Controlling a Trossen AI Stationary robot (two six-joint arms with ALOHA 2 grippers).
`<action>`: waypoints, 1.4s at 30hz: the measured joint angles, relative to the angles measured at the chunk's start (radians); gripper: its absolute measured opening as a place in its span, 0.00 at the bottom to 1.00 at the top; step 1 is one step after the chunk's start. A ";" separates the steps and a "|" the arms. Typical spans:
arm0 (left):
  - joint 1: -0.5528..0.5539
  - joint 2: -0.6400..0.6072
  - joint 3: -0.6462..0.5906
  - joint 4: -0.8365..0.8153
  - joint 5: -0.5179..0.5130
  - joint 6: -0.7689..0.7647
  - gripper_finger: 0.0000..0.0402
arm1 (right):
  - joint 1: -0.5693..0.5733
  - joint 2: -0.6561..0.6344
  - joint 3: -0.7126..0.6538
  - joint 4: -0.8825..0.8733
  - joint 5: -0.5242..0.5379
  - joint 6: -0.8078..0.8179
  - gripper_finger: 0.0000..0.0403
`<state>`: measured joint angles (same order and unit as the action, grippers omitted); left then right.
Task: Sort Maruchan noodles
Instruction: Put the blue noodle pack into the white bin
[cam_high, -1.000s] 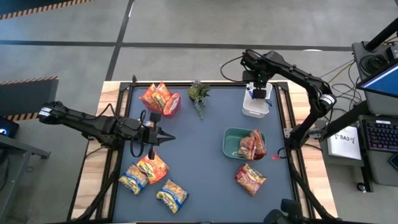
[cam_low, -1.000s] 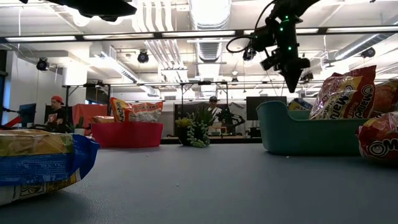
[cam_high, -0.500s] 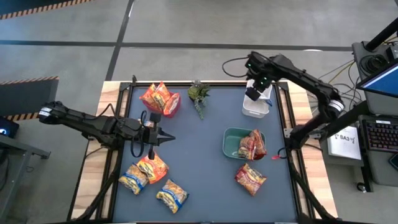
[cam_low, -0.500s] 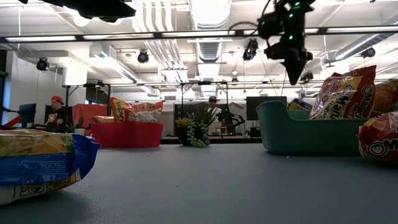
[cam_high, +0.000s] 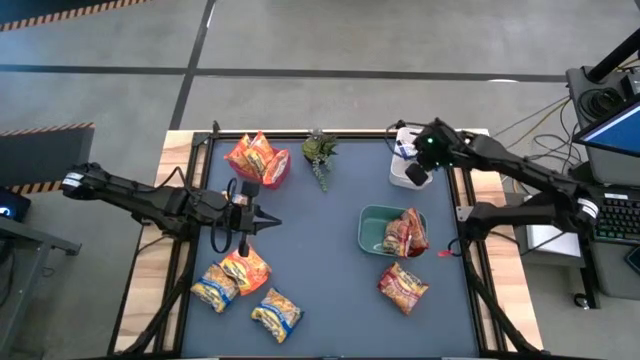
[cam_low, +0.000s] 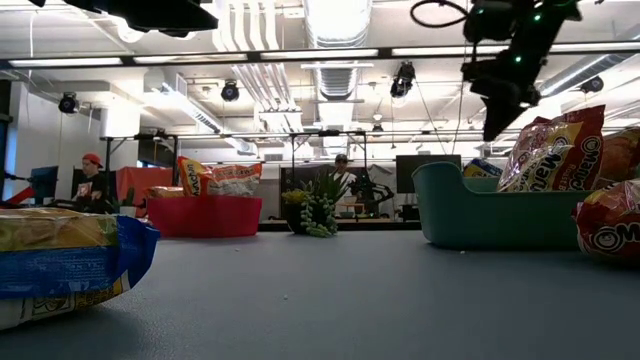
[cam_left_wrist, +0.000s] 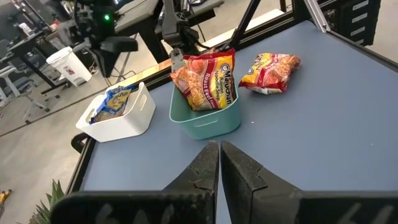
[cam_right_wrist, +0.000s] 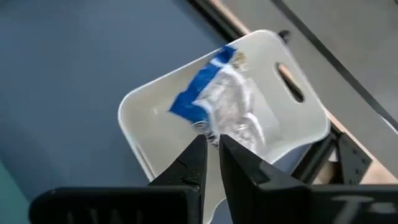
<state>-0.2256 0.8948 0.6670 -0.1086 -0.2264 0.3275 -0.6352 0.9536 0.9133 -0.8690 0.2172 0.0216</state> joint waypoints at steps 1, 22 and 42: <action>0.000 0.000 0.000 0.000 0.000 0.000 0.00 | -0.001 -0.015 0.000 0.000 -0.003 0.008 0.09; 0.000 0.001 0.000 0.003 0.000 0.003 0.00 | 0.013 0.089 -0.104 0.087 0.143 -0.138 0.51; 0.000 0.001 0.000 0.003 0.000 0.003 0.00 | 0.009 0.229 -0.070 0.144 0.153 -0.136 0.09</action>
<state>-0.2255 0.8959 0.6670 -0.1057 -0.2264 0.3309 -0.6266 1.1831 0.8437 -0.7254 0.3698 -0.1146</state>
